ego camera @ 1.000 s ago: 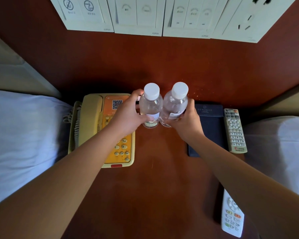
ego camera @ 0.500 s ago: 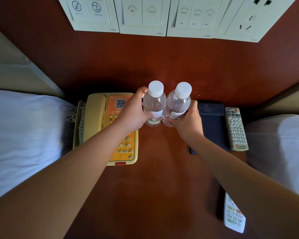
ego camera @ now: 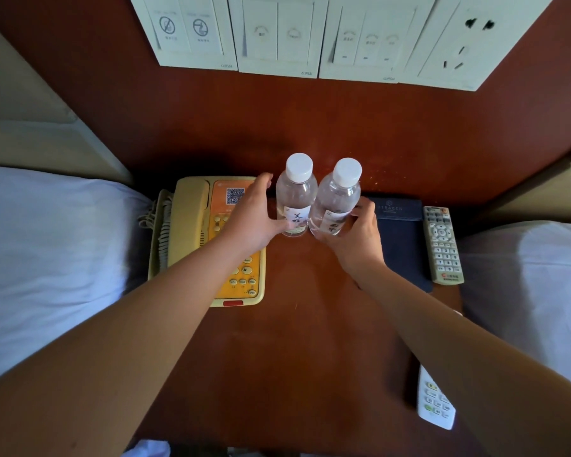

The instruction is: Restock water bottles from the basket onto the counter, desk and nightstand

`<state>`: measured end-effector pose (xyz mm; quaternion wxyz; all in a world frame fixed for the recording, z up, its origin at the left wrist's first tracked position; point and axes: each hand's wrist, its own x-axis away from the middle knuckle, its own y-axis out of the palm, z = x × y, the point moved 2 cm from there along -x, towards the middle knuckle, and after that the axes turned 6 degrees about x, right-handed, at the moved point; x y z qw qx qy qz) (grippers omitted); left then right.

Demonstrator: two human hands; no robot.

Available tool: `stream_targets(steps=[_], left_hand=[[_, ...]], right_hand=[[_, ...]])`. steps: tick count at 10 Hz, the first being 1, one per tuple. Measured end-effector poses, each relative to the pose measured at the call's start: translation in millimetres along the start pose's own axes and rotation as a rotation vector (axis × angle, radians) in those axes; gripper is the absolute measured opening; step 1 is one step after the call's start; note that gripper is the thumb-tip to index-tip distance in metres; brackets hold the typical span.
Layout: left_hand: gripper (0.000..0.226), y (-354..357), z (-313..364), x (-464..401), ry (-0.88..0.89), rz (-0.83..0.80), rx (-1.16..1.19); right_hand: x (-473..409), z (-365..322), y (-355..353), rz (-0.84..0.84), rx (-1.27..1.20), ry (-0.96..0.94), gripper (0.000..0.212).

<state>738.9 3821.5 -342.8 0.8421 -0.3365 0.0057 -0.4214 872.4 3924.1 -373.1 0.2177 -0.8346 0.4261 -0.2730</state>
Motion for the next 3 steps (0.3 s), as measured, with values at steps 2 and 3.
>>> stream_targets(steps=[2, 3], left_hand=[[0.036, -34.6, 25.2, 35.7, 0.064, 0.095, -0.042], [0.015, -45.2, 46.7, 62.2, 0.120, 0.080, -0.042]], right_hand=[[30.7, -21.1, -24.5, 0.029, -0.033, 0.009, 0.070], [60.3, -38.6, -34.5, 0.022, -0.074, 0.048, 0.065]])
